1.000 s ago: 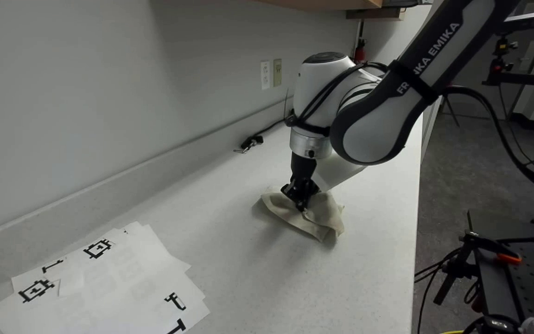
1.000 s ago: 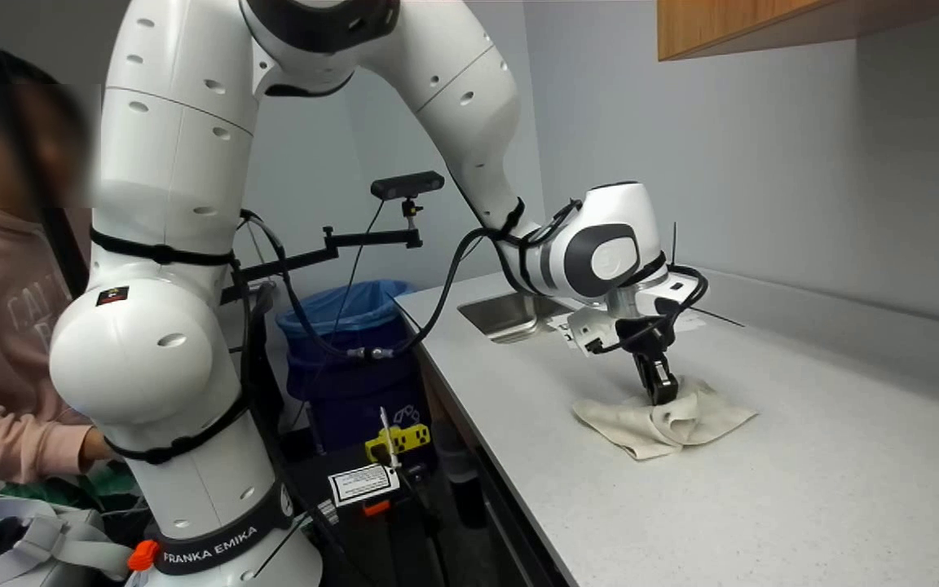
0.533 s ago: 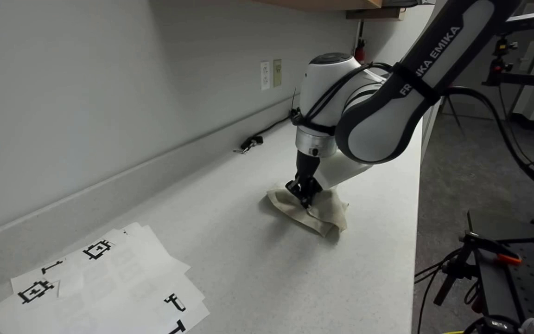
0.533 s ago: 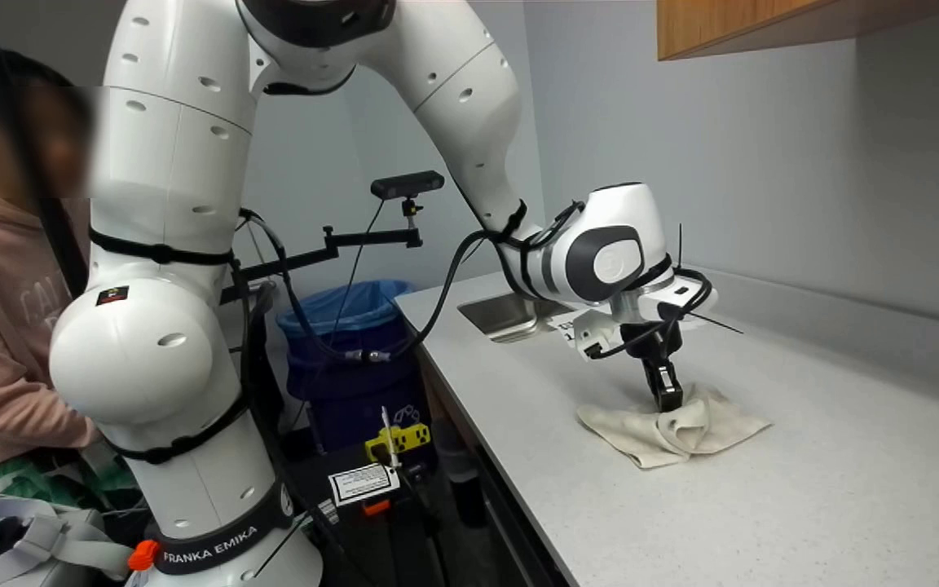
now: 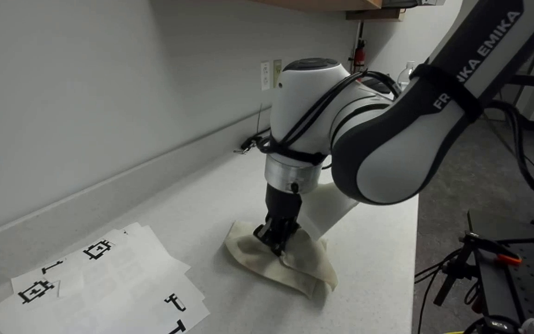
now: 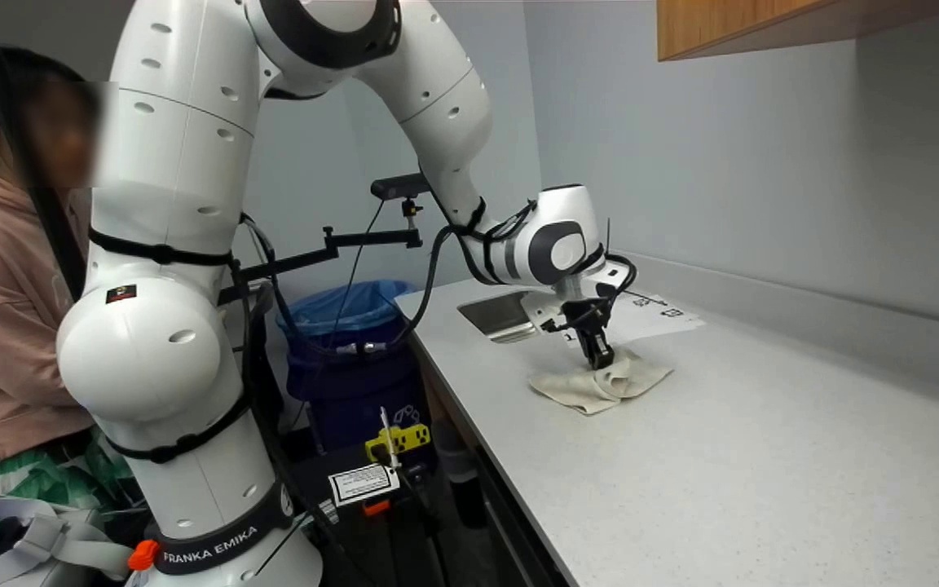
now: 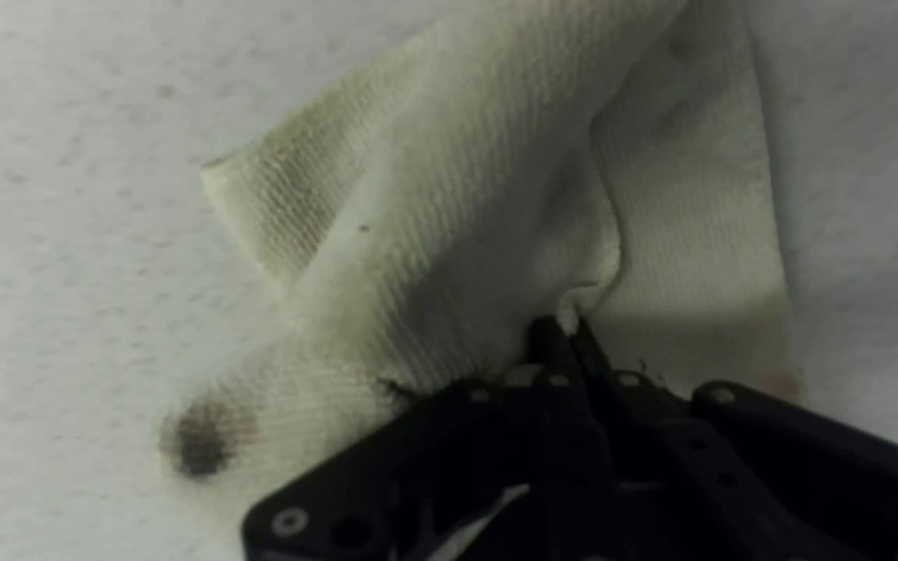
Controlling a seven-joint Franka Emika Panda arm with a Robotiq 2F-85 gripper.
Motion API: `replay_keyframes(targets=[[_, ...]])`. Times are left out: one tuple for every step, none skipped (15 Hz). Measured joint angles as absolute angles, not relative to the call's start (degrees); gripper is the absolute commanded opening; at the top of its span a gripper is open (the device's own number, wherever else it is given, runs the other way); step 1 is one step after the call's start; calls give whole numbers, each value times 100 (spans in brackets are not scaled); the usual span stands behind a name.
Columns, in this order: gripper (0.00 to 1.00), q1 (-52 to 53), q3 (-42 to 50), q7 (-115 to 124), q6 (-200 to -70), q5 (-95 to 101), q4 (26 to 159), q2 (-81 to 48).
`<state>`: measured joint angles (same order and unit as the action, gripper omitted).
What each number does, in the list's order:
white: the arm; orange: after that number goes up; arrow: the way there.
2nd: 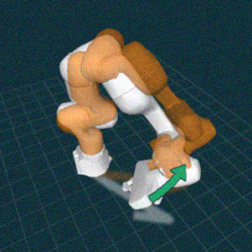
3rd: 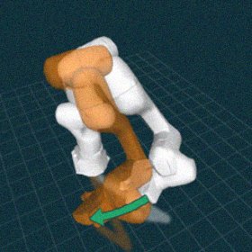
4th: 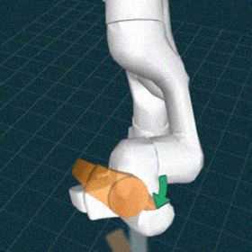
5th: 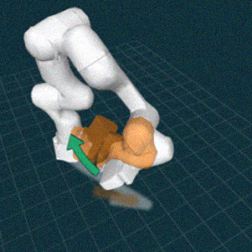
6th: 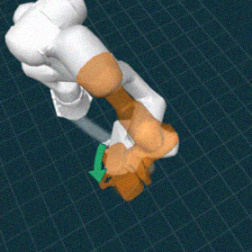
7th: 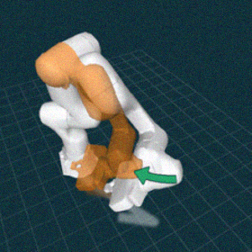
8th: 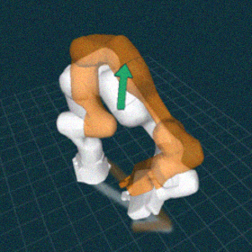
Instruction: Use the white cloth to wipe the table
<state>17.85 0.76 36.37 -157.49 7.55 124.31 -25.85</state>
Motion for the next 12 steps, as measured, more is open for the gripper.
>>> replay_keyframes(targets=[[1,1856,-84,3590,-15746,725,12369,-2623],[1,1931,-213,3542,-15735,717,12302,-2664],[1,2004,-314,3492,-15722,713,12236,-2707],[1,2065,-372,3445,-15701,713,12172,-2743],[1,2111,-394,3400,-15659,712,12112,-2774],[1,2130,-390,3367,-15601,712,12062,-2794],[1,2131,-372,3344,-15540,712,12024,-2803],[1,2129,-329,3334,-15506,712,12002,-2810],[1,2126,-255,3331,-15493,712,11989,-2813],[1,2120,-149,3331,-15492,713,11984,-2815],[1,2105,-27,3331,-15492,713,11983,-2814],[1,2077,103,3331,-15492,713,11984,-2814]])
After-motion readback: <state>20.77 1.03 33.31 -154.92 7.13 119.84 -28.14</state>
